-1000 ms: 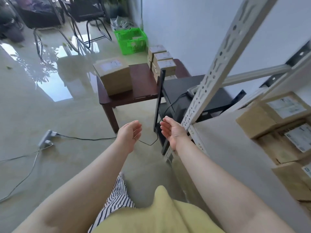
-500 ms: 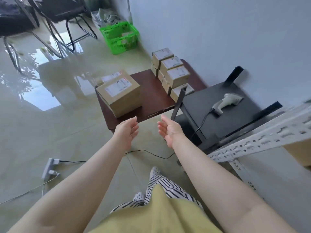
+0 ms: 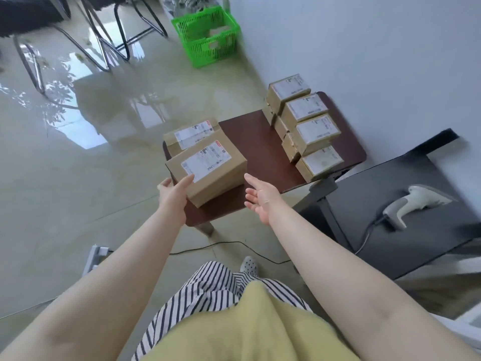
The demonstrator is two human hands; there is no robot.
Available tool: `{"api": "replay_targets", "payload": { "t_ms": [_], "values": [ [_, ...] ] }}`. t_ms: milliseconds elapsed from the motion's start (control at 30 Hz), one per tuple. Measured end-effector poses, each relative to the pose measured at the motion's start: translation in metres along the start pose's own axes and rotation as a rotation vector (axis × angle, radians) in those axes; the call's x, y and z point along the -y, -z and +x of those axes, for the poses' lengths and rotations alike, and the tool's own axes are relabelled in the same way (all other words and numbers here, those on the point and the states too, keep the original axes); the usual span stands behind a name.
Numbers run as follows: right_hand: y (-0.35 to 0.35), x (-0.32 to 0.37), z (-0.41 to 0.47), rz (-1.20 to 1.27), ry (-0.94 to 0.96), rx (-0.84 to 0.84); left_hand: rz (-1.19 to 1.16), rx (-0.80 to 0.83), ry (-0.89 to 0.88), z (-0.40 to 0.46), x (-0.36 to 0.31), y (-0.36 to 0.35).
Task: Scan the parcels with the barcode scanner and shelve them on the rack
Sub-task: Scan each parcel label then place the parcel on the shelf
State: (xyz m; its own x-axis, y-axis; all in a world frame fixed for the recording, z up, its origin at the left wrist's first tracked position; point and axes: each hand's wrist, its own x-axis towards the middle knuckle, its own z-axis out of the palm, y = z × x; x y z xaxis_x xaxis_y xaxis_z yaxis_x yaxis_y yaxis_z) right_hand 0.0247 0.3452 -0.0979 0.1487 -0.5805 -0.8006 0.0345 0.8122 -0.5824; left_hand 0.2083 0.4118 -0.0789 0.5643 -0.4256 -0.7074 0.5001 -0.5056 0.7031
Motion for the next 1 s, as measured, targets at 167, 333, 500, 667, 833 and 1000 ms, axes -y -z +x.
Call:
{"api": "replay_targets", "payload": {
  "t_ms": [167,333,500,667,833,1000],
  "values": [
    [-0.02,0.003,0.031,0.025,-0.075,0.031,0.098,-0.039,0.01,0.046,-0.016,0.003],
    [-0.042,-0.009,0.055,0.058,-0.139,-0.016,0.215,0.052,0.057,0.096,-0.03,0.011],
    [-0.075,-0.022,0.079,0.127,-0.206,-0.053,0.304,0.258,0.174,0.134,-0.033,0.016],
    [-0.091,-0.033,0.088,0.253,-0.22,-0.075,0.386,0.317,0.207,0.142,-0.031,0.016],
    [-0.087,-0.028,0.078,0.259,-0.179,-0.066,0.447,0.395,0.224,0.134,-0.035,0.016],
    [-0.063,-0.018,0.057,0.187,-0.077,-0.076,0.622,0.554,0.184,0.116,-0.051,0.01]
  ]
}}
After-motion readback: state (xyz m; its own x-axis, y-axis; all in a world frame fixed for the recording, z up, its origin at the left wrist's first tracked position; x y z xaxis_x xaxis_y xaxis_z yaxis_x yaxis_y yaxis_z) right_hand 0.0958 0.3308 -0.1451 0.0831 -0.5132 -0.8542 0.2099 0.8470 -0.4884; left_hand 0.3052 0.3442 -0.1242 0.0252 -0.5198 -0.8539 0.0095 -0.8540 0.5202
